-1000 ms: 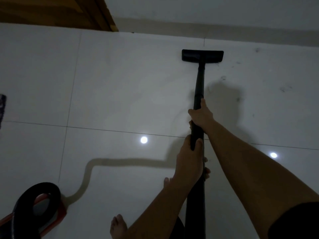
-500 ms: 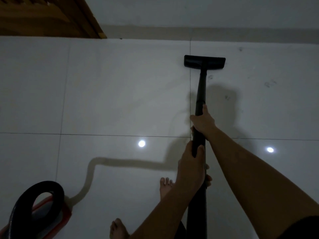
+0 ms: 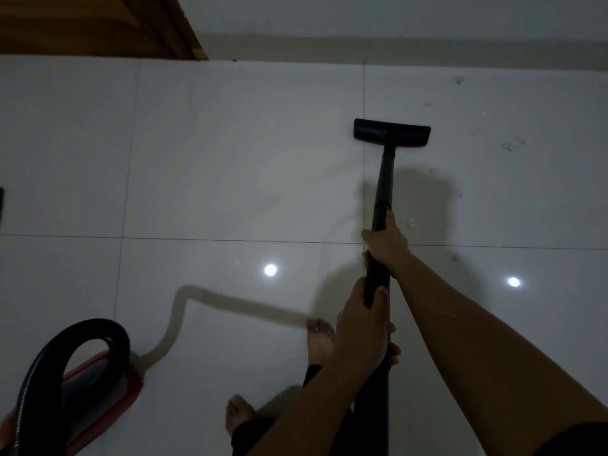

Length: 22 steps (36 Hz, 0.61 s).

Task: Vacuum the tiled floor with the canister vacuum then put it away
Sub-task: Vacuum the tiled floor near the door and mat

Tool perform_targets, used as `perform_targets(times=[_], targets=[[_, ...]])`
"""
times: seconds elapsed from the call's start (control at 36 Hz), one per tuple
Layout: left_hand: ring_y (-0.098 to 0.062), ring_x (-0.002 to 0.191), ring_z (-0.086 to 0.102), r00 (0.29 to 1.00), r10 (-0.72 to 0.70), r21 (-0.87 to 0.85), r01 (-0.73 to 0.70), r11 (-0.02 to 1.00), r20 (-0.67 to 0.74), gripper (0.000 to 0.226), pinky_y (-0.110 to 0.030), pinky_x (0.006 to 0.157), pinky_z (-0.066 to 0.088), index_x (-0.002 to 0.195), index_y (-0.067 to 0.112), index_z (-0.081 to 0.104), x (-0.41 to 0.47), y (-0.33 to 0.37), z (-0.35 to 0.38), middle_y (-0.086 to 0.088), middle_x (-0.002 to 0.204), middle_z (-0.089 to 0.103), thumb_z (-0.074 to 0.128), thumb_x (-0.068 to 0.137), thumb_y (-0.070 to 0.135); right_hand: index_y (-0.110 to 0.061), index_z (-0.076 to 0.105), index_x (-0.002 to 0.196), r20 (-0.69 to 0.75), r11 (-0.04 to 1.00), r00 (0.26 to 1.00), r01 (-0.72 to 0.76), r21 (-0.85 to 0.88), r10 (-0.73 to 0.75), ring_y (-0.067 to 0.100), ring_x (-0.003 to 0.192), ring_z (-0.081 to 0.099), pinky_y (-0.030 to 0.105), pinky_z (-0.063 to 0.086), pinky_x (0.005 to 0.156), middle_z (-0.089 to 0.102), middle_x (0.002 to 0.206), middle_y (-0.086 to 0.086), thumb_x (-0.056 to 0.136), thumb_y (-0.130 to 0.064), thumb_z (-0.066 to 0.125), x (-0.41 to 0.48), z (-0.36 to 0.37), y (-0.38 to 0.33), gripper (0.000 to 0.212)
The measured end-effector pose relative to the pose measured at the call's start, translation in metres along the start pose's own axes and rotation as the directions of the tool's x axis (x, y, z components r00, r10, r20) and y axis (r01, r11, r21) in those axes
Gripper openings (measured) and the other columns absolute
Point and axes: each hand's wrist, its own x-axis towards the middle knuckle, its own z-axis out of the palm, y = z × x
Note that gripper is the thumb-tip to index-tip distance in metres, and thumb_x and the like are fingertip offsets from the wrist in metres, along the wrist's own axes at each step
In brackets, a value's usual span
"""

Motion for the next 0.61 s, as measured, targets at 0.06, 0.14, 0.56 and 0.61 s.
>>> perform_targets(times=[0.06,0.14,0.56,0.61], targets=[[-0.013,0.038,0.05,1.0,0.003,-0.01,-0.003,1.0,0.002,0.028,-0.021,0.037,0.044,0.125,0.034,0.046,-0.007,-0.007,-0.002,-0.007,0.069,0.056,0.038,0.098,0.036,-0.034,0.004,0.153,0.003,1.0,1.0,-0.003,0.001,0.003,0.018,0.056,0.054,0.018,0.042,0.033,0.056,0.121,0.022,0.093,-0.012,0.051,-0.004,0.005,0.007,0.079],[-0.013,0.036,0.048,1.0,0.009,-0.009,-0.009,1.0,0.003,0.027,-0.02,0.036,0.043,0.124,0.034,0.046,-0.016,-0.015,-0.006,-0.007,0.069,0.055,0.038,0.099,0.035,-0.036,0.003,0.152,-0.005,1.0,1.0,-0.006,0.016,0.006,0.019,0.054,0.055,0.022,0.044,0.038,0.057,0.121,0.023,0.093,-0.014,0.051,-0.012,0.011,0.016,0.08],[-0.013,0.037,0.048,1.0,-0.016,-0.004,0.016,1.0,0.025,0.025,-0.021,0.036,0.043,0.121,0.027,0.046,-0.065,-0.085,-0.035,-0.008,0.069,0.054,0.038,0.098,0.033,-0.036,0.004,0.153,-0.009,0.998,0.999,-0.047,0.04,0.047,0.018,0.049,0.053,0.018,0.042,0.032,0.059,0.106,0.022,0.094,-0.012,0.051,-0.071,0.048,0.076,0.079],[-0.013,0.035,0.047,1.0,-0.009,-0.007,0.009,1.0,0.013,0.025,-0.02,0.034,0.042,0.121,0.025,0.046,-0.073,-0.095,-0.037,-0.008,0.067,0.053,0.039,0.098,0.032,-0.036,0.004,0.153,-0.004,0.998,0.999,-0.047,0.035,0.047,0.018,0.049,0.053,0.017,0.04,0.03,0.059,0.11,0.023,0.094,-0.012,0.05,-0.077,0.053,0.086,0.079]])
